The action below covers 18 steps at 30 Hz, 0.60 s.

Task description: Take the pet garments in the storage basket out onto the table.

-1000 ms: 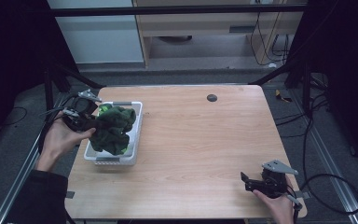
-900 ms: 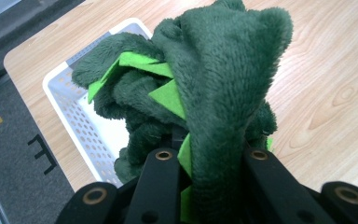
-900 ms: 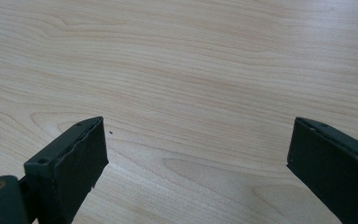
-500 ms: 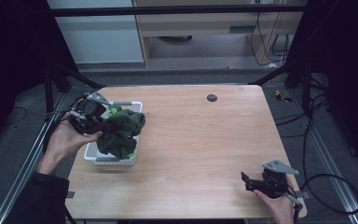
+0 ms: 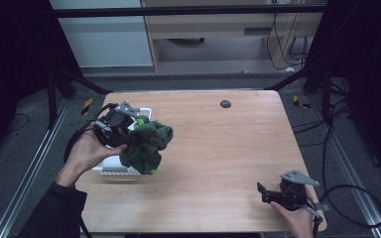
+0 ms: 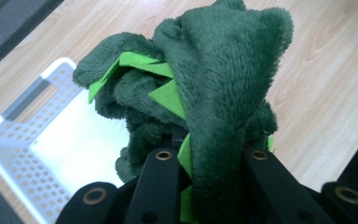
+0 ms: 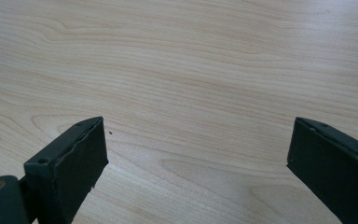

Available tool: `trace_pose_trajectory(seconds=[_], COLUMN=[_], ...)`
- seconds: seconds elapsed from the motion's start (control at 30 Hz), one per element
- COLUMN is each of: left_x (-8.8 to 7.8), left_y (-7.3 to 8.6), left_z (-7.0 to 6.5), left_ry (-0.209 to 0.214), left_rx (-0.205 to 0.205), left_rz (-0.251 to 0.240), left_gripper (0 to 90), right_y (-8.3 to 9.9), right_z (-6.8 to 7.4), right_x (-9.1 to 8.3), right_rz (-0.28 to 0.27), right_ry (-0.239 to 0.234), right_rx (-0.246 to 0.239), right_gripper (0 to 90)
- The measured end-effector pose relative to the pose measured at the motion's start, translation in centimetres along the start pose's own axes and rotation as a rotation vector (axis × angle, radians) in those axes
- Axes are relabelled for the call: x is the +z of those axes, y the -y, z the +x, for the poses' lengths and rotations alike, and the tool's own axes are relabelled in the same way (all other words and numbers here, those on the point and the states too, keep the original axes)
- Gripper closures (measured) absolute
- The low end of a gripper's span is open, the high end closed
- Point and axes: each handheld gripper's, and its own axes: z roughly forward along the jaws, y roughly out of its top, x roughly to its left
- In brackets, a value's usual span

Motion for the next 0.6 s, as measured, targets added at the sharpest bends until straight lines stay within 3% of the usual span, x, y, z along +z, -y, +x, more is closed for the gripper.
trace_pose_trajectory(seconds=[0.6], left_x=[3.4], left_y=[-2.8], left_z=[-2.7], left_ry=[0.037], left_rx=[0.079], left_rz=[0.030], left_gripper=[81.7], right_y=[-0.1], right_z=[0.0], right_x=[0.0], right_rz=[-0.004], right_ry=[0.000], right_rx=[-0.001], right_gripper=[4.7])
